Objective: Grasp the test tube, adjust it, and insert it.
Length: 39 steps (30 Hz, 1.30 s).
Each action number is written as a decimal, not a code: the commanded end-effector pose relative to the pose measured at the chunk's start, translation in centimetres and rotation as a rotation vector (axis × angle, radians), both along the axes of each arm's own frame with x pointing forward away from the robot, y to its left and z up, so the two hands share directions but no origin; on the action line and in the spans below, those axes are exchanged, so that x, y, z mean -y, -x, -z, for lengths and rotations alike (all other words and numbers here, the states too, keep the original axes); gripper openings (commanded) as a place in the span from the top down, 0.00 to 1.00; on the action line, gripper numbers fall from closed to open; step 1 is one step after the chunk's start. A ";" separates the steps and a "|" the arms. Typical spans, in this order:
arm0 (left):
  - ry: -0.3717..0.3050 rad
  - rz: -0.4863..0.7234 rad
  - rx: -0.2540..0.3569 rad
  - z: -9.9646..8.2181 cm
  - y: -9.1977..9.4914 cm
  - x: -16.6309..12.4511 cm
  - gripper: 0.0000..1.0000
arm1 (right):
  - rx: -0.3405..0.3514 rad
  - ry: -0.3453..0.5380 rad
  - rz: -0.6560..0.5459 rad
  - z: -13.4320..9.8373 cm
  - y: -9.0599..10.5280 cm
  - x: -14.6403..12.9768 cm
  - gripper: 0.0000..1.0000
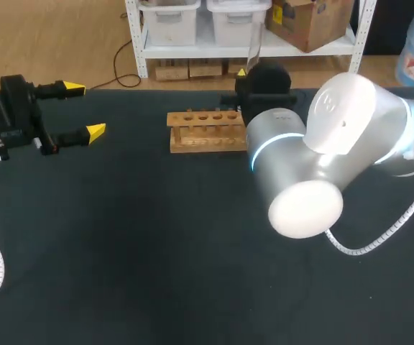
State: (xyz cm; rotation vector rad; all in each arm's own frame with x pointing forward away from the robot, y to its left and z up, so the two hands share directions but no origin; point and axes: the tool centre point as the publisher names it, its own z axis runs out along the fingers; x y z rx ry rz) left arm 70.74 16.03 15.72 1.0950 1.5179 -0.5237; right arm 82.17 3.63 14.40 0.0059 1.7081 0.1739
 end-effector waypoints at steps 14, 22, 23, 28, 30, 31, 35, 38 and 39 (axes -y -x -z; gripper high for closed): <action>0.002 -0.008 0.008 0.2 0.1 0.1 0.00 | 0.147 -0.049 -0.384 0.8 0.1 0.3 1.00; 0.002 -0.008 0.008 0.2 0.1 0.1 0.00 | 0.143 -0.023 -0.401 1.4 -0.4 0.1 1.00; 0.002 -0.008 0.008 0.2 0.1 0.1 0.00 | 0.141 -0.021 -0.401 1.4 -0.4 0.1 1.00; 0.002 -0.008 0.008 0.2 0.1 0.1 0.00 | 0.132 -0.009 -0.405 2.0 -0.4 0.0 1.00; 0.002 -0.008 0.008 0.2 0.1 0.1 0.00 | 0.128 -0.005 -0.407 2.2 -0.4 0.0 1.00; 0.002 -0.008 0.008 0.2 0.1 0.1 0.00 | 0.126 -0.003 -0.408 2.2 -0.4 0.0 1.00; 0.002 -0.008 0.008 0.2 0.1 0.1 0.00 | 0.118 0.005 -0.408 2.7 -0.5 0.0 1.00; 0.002 -0.008 0.008 0.2 0.1 0.1 0.00 | 0.113 0.014 -0.407 3.1 -0.5 0.0 1.00; 0.002 -0.008 0.008 0.2 0.1 0.1 0.00 | 0.111 0.018 -0.407 3.2 -0.4 0.1 1.00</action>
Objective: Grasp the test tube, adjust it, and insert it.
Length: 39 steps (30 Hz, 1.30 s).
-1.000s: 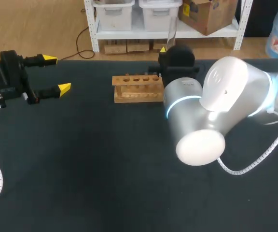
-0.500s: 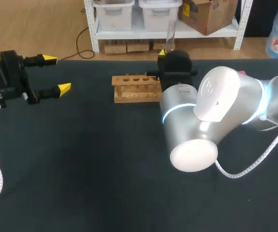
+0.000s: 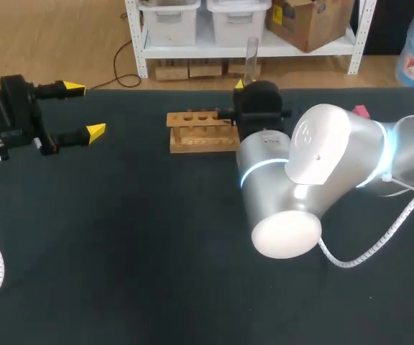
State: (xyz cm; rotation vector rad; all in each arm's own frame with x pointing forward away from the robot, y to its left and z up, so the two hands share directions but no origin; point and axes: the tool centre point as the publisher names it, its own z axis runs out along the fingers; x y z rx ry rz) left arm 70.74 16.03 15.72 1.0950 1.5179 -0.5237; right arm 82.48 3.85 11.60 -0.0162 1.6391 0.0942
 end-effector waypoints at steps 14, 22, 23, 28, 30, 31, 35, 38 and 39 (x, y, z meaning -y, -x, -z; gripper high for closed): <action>0.002 -0.008 0.008 0.2 0.1 0.1 0.00 | -0.023 0.010 -0.444 2.4 0.0 0.4 1.00; 0.002 -0.008 0.008 0.2 0.1 0.1 0.00 | -0.054 0.010 -0.438 3.2 -0.1 0.5 1.00; 0.002 -0.008 0.008 0.2 0.1 0.1 0.00 | -0.057 0.009 -0.436 3.3 -0.1 0.5 1.00; 0.002 -0.008 0.008 0.2 0.1 0.1 0.00 | -0.070 0.004 -0.426 3.6 0.0 0.5 1.00; 0.002 -0.008 0.008 0.2 0.1 0.1 0.00 | -0.074 0.001 -0.423 3.7 0.0 0.5 1.00; 0.002 -0.008 0.008 0.2 0.1 0.1 0.00 | -0.075 -0.001 -0.422 3.7 0.0 0.5 1.00; 0.002 -0.008 0.008 0.2 0.1 0.1 0.00 | -0.085 -0.013 -0.410 3.8 0.1 0.5 1.00; 0.002 -0.008 0.008 0.2 0.1 0.1 0.00 | -0.090 -0.019 -0.401 3.8 0.1 0.5 1.00; 0.002 -0.008 0.008 0.2 0.1 0.1 0.00 | -0.091 -0.019 -0.399 3.8 0.1 0.5 1.00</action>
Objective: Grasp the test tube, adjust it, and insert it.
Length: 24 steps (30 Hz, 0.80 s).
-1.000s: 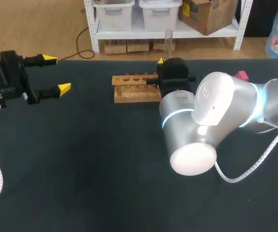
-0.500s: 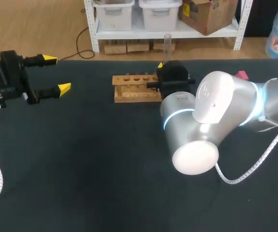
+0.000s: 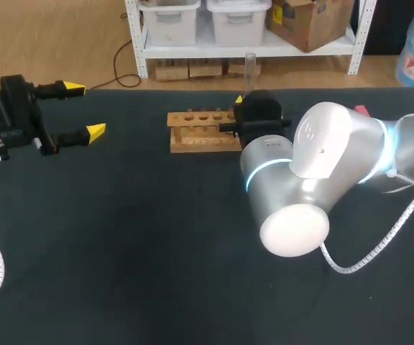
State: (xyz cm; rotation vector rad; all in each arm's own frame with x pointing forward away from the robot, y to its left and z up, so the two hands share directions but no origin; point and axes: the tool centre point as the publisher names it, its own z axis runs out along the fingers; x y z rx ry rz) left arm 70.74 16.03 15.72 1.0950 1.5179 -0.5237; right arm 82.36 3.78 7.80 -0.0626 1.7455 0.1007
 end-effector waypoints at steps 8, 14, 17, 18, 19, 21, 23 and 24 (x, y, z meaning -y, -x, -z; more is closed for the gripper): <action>0.002 -0.008 0.008 0.2 0.1 0.1 0.00 | 0.000 -0.059 -0.357 0.2 0.1 0.6 0.62; 0.002 -0.008 0.008 0.2 0.1 0.1 0.00 | 0.001 -0.057 -0.353 0.1 0.2 0.8 0.21; 0.002 -0.008 0.008 0.2 0.1 0.1 0.00 | 0.003 -0.057 -0.349 0.0 0.2 0.9 0.26; 0.002 -0.008 0.008 0.2 0.1 0.1 0.00 | 0.004 -0.057 -0.348 0.0 0.3 0.9 0.21; 0.002 -0.008 0.008 0.2 0.1 0.1 0.00 | 0.004 -0.056 -0.348 -0.1 0.3 0.9 0.11; 0.002 -0.008 0.008 0.2 0.1 0.1 0.00 | 0.007 -0.051 -0.349 -0.2 0.3 1.0 0.00; 0.002 -0.008 0.008 0.2 0.1 0.1 0.00 | 0.008 -0.044 -0.349 -0.3 0.4 1.1 0.00; 0.002 -0.008 0.008 0.2 0.1 0.1 0.00 | 0.007 -0.041 -0.351 -0.4 0.5 1.1 0.00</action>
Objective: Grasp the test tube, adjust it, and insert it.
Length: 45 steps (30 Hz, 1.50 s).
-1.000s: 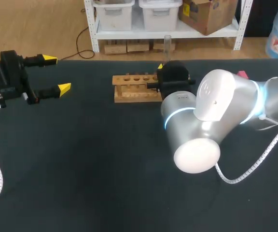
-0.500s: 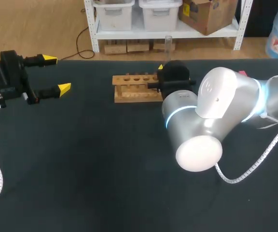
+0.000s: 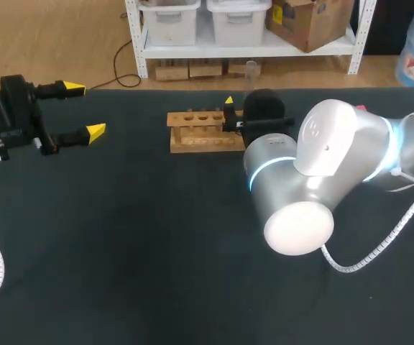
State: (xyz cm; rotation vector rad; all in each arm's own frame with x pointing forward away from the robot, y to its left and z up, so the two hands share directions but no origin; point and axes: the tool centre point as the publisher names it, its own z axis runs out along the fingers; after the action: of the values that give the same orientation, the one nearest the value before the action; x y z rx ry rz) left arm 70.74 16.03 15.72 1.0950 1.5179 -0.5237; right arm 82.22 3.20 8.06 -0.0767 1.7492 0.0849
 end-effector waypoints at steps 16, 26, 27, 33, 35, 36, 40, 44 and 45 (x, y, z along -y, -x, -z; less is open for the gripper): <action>0.002 -0.008 0.008 0.2 0.1 0.1 0.00 | 0.032 0.008 -0.569 -1.7 1.8 4.0 0.00; 0.002 -0.008 0.008 0.2 0.1 0.1 0.00 | 0.007 0.043 -0.748 -1.8 3.2 5.0 0.00; 0.002 -0.008 0.008 0.2 0.1 0.1 0.00 | 0.011 0.046 -0.755 -1.9 3.3 5.0 0.00; 0.002 -0.008 0.008 0.2 0.1 0.1 0.00 | 0.019 0.048 -0.763 -2.0 3.5 4.1 0.00; 0.002 -0.008 0.008 0.2 0.1 0.1 0.00 | 0.022 0.046 -0.766 -2.0 3.3 3.8 0.00; 0.002 -0.008 0.008 0.2 0.1 0.1 0.00 | 0.024 0.046 -0.770 -2.1 3.3 3.6 0.00; 0.002 -0.008 0.008 0.2 0.1 0.1 0.00 | 0.024 0.029 -0.800 -2.3 3.0 2.9 0.00; 0.002 -0.008 0.008 0.2 0.1 0.1 0.00 | 0.024 0.025 -0.844 -2.5 3.0 2.6 0.00; 0.002 -0.008 0.008 0.2 0.1 0.1 0.00 | 0.018 0.021 -0.855 -2.5 3.1 2.5 0.00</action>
State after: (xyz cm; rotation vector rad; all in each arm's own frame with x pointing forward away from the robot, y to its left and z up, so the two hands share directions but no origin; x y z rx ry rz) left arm 70.74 16.03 15.72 1.0950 1.5179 -0.5237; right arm 79.04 0.94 10.60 -0.1669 1.6652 -0.0720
